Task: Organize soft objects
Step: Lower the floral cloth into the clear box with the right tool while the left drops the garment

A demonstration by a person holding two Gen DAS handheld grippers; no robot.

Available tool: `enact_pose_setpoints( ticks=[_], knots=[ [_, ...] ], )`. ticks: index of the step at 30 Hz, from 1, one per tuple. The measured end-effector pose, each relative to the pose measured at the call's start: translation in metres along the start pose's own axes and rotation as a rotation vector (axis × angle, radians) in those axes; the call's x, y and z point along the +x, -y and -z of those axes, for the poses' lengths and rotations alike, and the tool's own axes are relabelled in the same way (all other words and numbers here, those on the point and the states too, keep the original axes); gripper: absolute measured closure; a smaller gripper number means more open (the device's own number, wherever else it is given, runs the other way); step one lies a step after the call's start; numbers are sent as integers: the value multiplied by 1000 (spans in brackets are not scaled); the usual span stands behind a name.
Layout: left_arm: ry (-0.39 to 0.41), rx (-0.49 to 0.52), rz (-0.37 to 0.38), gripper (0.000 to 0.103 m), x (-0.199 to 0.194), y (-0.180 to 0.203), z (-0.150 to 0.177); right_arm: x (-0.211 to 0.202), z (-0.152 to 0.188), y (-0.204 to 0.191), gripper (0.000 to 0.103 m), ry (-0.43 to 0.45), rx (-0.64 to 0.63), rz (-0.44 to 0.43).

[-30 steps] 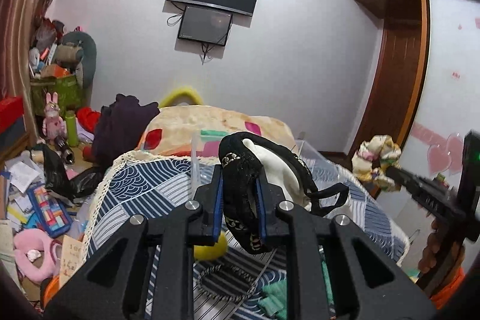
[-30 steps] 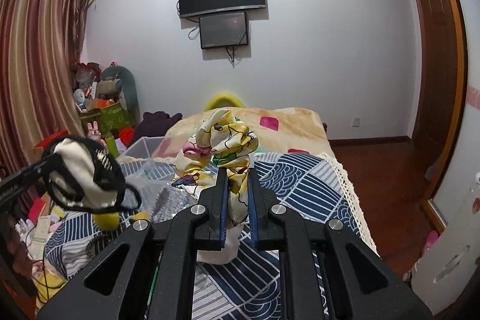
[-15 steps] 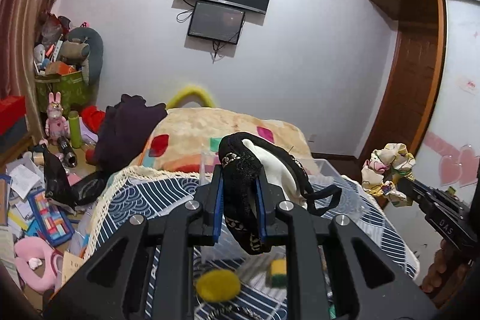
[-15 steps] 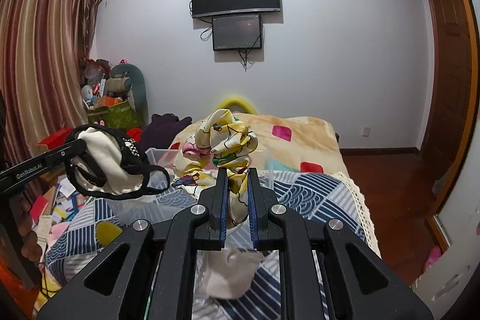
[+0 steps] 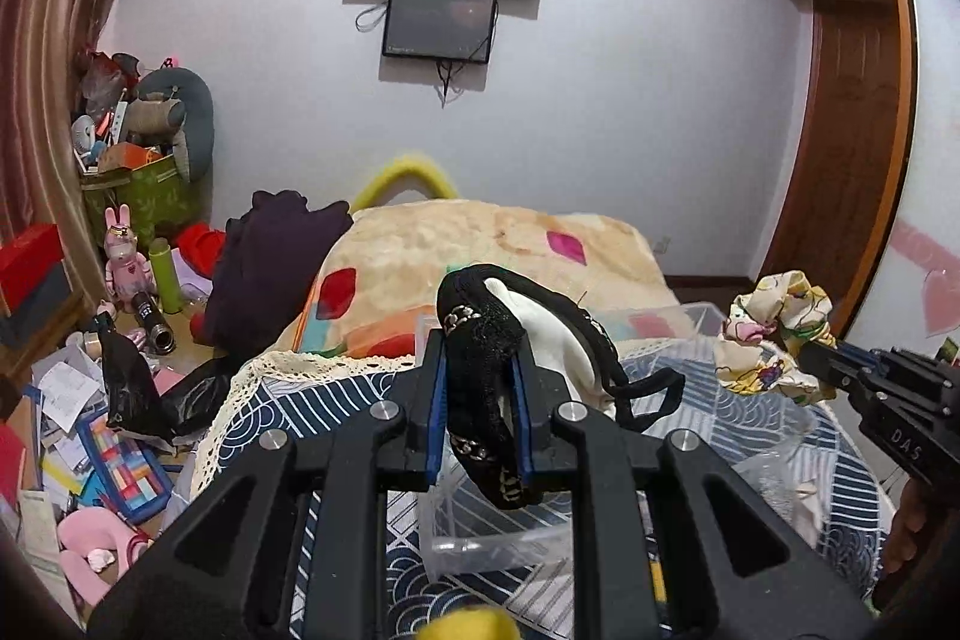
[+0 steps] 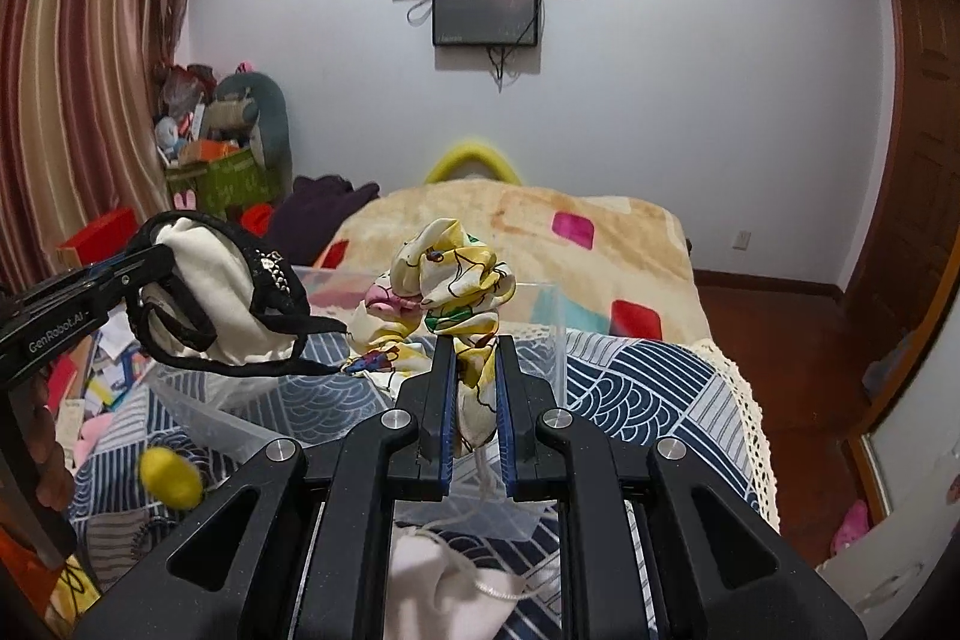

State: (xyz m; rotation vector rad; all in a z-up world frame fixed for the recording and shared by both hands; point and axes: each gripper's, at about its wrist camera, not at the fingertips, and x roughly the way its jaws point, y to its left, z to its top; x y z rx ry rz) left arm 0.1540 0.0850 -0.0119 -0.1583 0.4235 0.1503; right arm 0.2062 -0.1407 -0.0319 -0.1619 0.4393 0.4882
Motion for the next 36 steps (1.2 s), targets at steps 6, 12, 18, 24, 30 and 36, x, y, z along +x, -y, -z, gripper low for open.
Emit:
enact_pose_setpoints(
  ticks=[6,12,18,24,30,36],
  knots=[
    [-82,32,-15,85,27,4,3,20,-1,-3,92,-83,-38,-9],
    [-164,101,-31,85,49,13,9,34,3,-5,92,-161,-77,-15],
    [-220,151,-30,84,59,20,15,42,6,-7,92,-221,-104,-26],
    [-238,174,-28,76,56,25,17,36,2,-7,84,-217,-120,-16],
    [-228,173,-16,55,44,26,14,23,-3,-7,56,-162,-134,8],
    [-179,181,-8,40,20,27,7,2,-11,-4,41,-92,-109,4]
  ],
)
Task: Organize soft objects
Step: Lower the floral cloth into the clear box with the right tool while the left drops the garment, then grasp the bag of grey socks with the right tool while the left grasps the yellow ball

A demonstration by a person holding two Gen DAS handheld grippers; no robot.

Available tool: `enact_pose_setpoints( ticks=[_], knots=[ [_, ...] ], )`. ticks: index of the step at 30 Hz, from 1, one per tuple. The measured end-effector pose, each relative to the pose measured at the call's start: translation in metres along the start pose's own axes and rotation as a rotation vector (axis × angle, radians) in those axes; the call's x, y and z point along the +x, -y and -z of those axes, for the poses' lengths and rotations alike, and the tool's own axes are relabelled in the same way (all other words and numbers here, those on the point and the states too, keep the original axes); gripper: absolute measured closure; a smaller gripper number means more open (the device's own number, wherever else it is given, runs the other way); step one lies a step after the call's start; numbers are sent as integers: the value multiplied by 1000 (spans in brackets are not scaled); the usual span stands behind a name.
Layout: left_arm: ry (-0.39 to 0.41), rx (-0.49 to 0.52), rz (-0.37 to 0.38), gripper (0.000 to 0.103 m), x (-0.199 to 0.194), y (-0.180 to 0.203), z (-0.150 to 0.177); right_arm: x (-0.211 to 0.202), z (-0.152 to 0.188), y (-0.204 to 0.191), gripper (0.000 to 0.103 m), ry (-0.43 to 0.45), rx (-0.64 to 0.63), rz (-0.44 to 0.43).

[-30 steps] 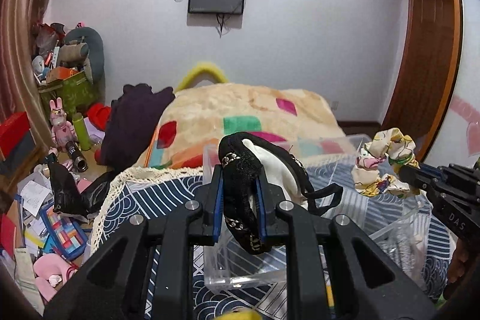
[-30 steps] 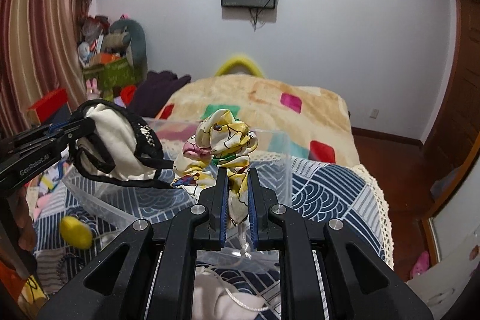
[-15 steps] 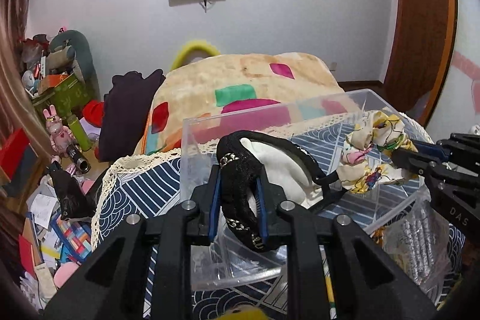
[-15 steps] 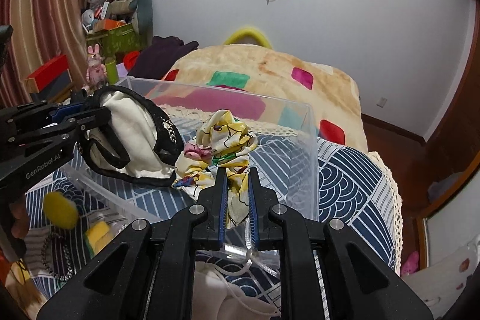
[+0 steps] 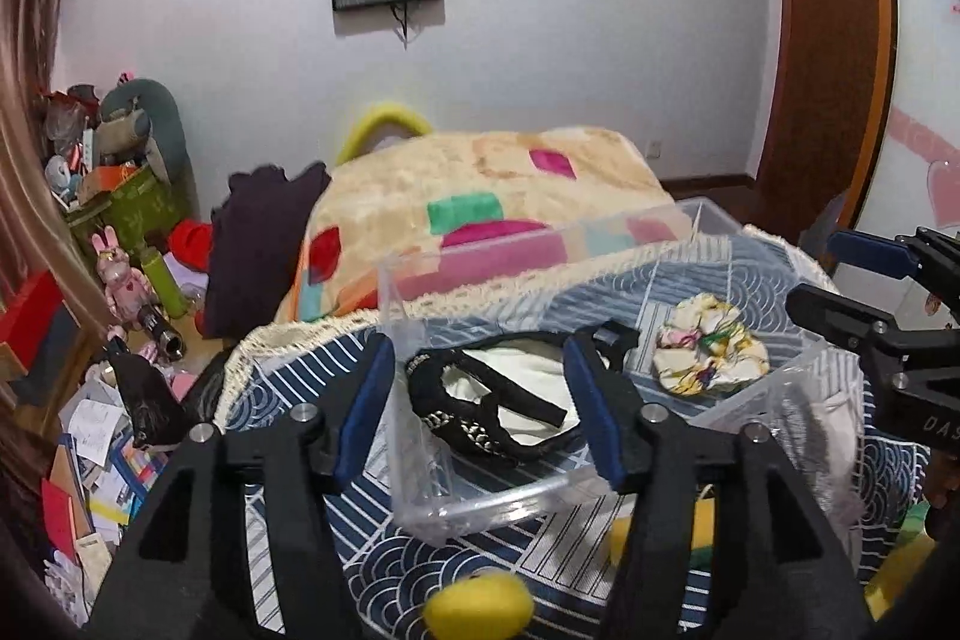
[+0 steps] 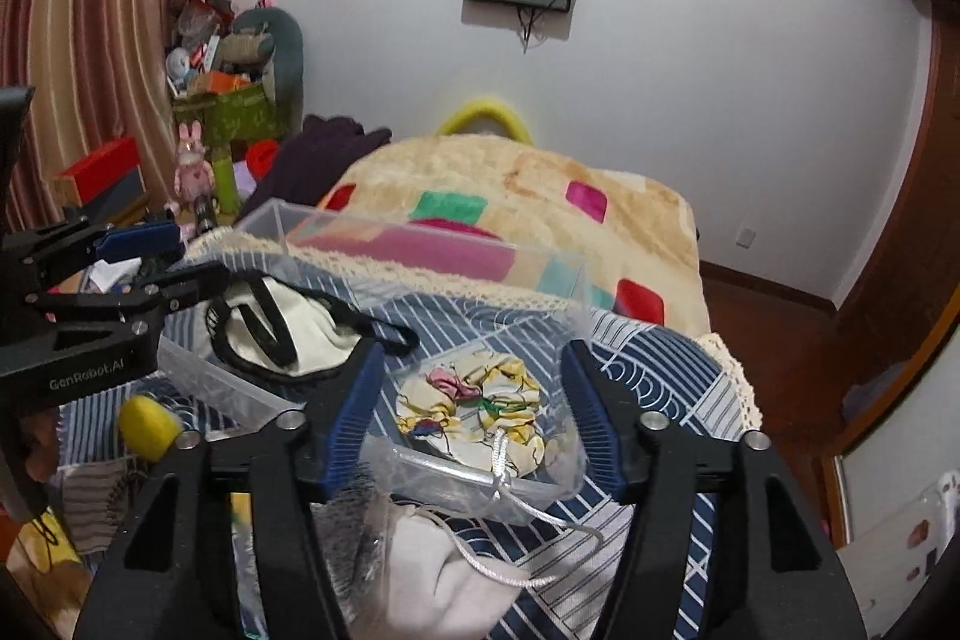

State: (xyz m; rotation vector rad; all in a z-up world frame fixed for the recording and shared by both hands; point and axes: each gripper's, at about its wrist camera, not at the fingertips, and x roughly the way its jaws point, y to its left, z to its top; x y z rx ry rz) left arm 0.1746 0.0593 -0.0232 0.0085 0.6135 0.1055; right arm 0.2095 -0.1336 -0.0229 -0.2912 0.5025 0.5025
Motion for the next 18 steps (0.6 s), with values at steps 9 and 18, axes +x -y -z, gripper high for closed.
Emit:
enact_pose_setpoints(
  ticks=[9,18],
  knots=[
    [143,-15,-37,10,-54,-8,6,-43,-2,0,29,128,36,4],
    [191,-47,-46,1,-84,-16,27,-63,13,-13,22,188,71,-23]
  ],
)
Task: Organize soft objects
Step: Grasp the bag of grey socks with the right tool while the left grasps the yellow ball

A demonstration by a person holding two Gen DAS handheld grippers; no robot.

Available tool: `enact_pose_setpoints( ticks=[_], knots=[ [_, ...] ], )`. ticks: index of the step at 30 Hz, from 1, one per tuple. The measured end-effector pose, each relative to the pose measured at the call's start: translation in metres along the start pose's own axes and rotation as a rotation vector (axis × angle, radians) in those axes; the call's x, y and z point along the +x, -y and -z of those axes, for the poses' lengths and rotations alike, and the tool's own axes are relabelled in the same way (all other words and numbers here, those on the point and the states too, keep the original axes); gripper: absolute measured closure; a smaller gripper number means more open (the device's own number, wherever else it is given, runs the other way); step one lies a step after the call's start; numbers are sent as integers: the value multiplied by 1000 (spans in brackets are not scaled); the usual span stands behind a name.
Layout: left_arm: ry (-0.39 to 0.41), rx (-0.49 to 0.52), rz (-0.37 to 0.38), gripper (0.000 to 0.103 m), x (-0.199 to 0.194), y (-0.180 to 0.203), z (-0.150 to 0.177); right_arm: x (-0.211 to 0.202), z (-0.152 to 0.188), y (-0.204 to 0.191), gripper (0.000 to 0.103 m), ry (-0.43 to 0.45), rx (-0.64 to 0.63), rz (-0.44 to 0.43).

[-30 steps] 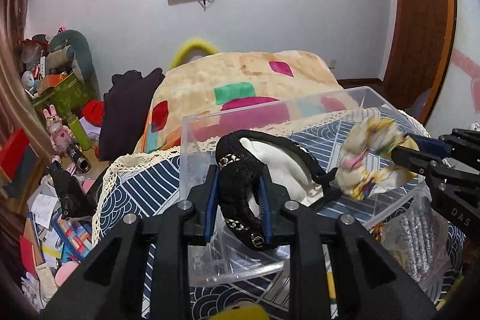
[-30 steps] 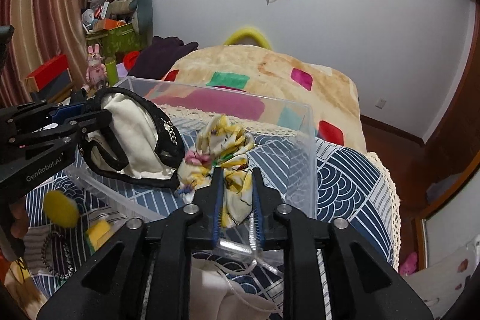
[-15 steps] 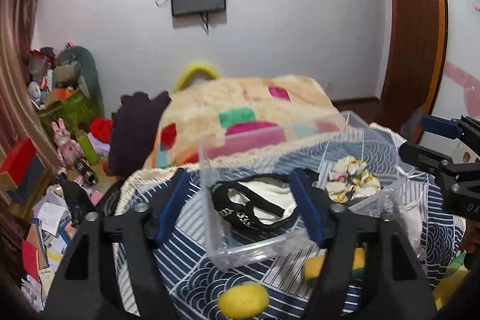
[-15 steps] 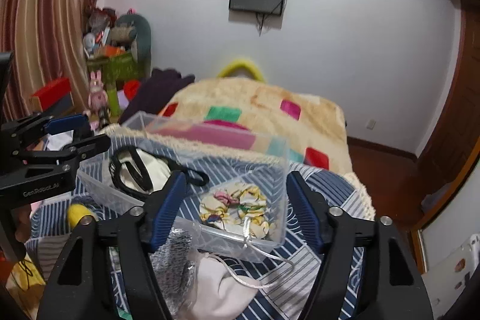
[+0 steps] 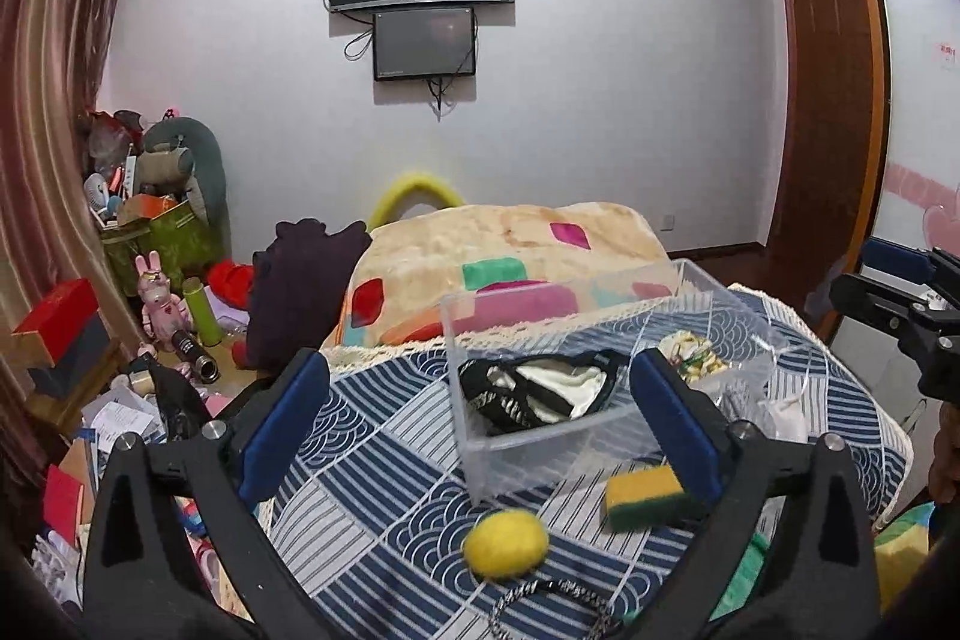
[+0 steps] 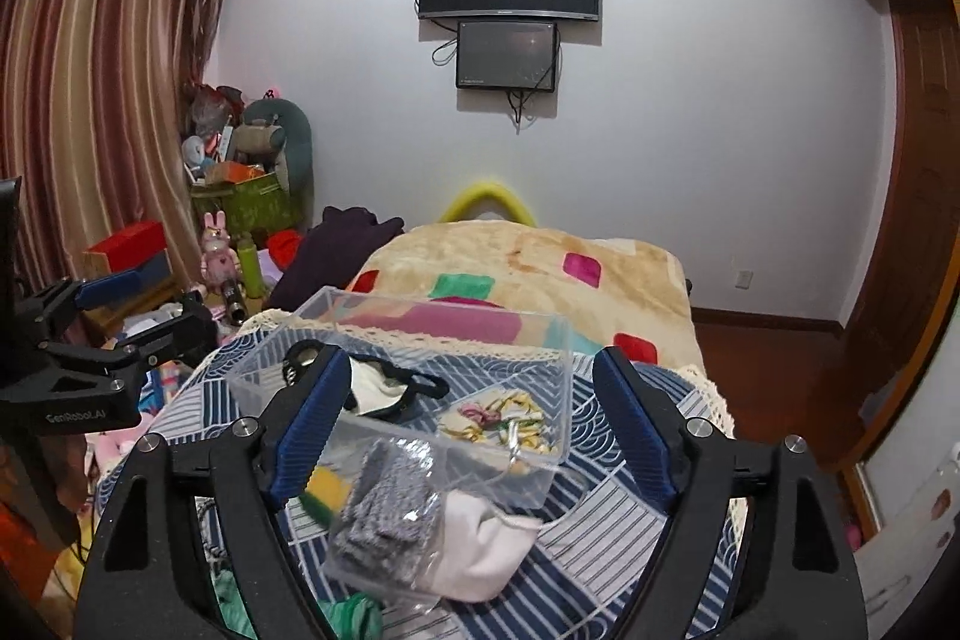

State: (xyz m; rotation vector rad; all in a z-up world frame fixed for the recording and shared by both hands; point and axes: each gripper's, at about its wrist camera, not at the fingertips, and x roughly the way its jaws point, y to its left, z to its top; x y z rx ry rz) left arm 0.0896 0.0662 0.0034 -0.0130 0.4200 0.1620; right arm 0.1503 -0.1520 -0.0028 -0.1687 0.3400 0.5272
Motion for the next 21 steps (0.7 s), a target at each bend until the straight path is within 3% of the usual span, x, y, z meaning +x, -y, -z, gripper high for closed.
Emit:
enact_pose_setpoints(
  ticks=[12,19,21],
  knots=[
    [-106,-30,29,1,12,0,55,16,35,-14,22,-77,20,-29],
    [-109,-86,37,1,19,2,75,32,58,-16,22,-141,50,-60],
    [-111,-92,31,6,21,1,79,34,61,-19,22,-152,55,-65]
  ],
)
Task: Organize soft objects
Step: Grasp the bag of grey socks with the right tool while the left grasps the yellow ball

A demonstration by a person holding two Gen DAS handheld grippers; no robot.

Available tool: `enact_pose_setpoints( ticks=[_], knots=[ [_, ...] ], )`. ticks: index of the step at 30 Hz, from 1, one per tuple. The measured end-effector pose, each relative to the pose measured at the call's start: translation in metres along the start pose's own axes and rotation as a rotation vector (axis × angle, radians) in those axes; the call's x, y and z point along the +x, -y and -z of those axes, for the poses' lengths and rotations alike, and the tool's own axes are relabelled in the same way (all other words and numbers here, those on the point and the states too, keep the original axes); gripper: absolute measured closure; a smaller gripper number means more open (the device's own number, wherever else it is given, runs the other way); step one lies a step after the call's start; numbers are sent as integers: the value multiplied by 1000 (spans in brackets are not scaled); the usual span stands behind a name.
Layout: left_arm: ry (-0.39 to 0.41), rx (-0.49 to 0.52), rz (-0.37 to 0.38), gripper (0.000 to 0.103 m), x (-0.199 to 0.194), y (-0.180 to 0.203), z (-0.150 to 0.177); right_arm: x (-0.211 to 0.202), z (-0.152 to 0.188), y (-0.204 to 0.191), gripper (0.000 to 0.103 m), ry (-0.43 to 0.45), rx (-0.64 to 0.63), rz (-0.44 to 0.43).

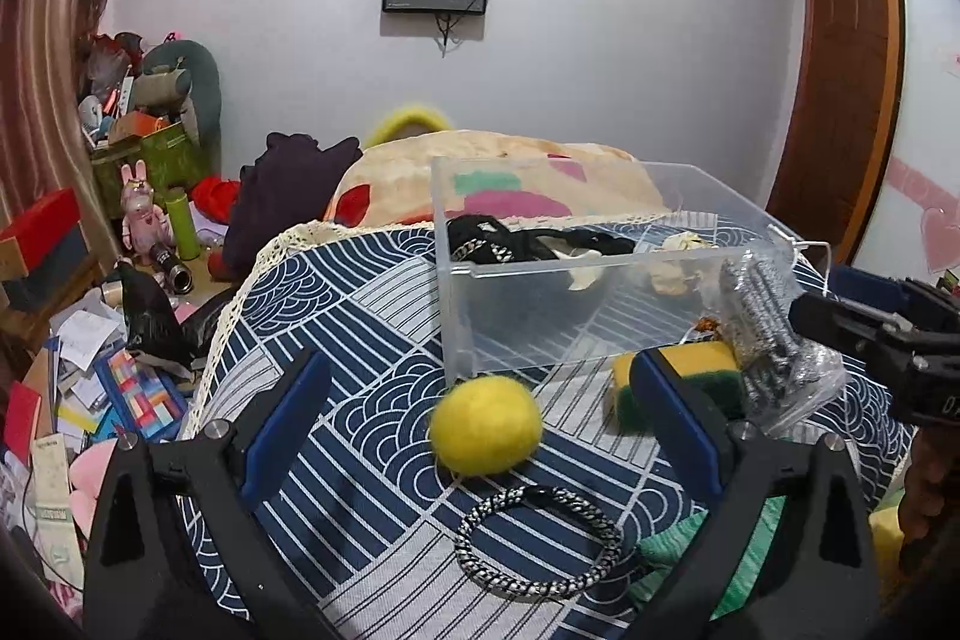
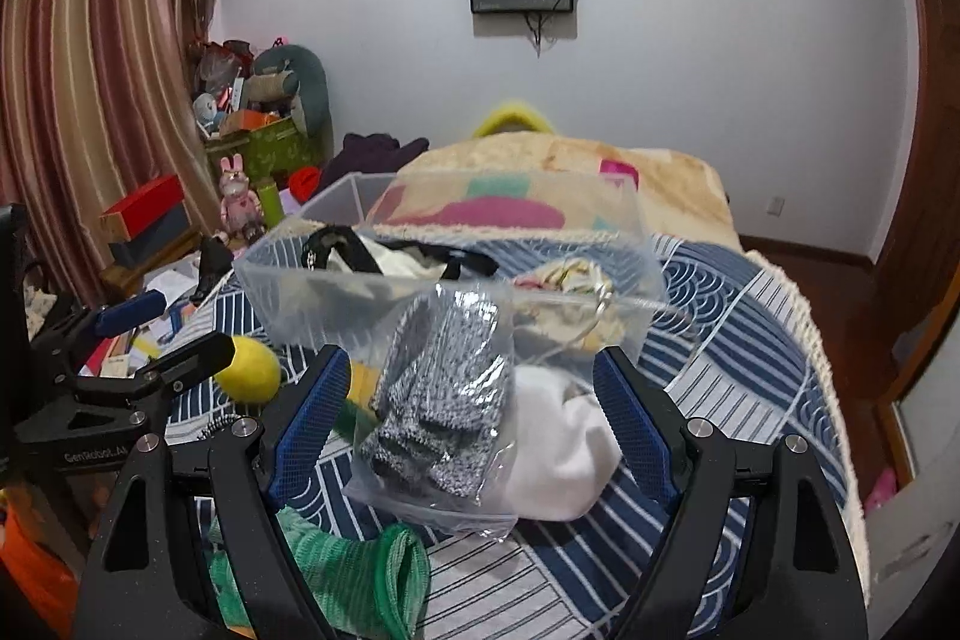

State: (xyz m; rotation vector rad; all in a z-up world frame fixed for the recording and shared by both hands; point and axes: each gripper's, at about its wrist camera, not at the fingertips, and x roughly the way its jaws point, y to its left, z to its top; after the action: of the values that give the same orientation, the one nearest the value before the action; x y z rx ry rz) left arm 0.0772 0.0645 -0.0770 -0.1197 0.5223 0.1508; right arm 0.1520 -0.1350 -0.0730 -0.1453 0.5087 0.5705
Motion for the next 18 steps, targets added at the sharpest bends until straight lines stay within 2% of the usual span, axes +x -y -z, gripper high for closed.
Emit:
enact_pose_setpoints(
  ticks=[2,6,10,15,17,18],
  knots=[
    [-4,-10,-4,19,2,-2,2,3,4,-1,22,-12,-2,-11],
    [-48,-15,-6,27,15,-8,6,11,10,-6,23,-45,-27,-34],
    [-73,-14,-1,33,22,-7,11,15,15,-7,41,-70,-36,-34],
    [-96,-41,1,41,29,-11,14,12,16,0,56,-72,-12,-44],
    [-112,-54,22,53,32,-12,15,11,15,-1,60,-69,-12,-46],
    [-122,-59,33,55,34,-13,16,9,15,0,62,-66,-12,-47]
  ],
)
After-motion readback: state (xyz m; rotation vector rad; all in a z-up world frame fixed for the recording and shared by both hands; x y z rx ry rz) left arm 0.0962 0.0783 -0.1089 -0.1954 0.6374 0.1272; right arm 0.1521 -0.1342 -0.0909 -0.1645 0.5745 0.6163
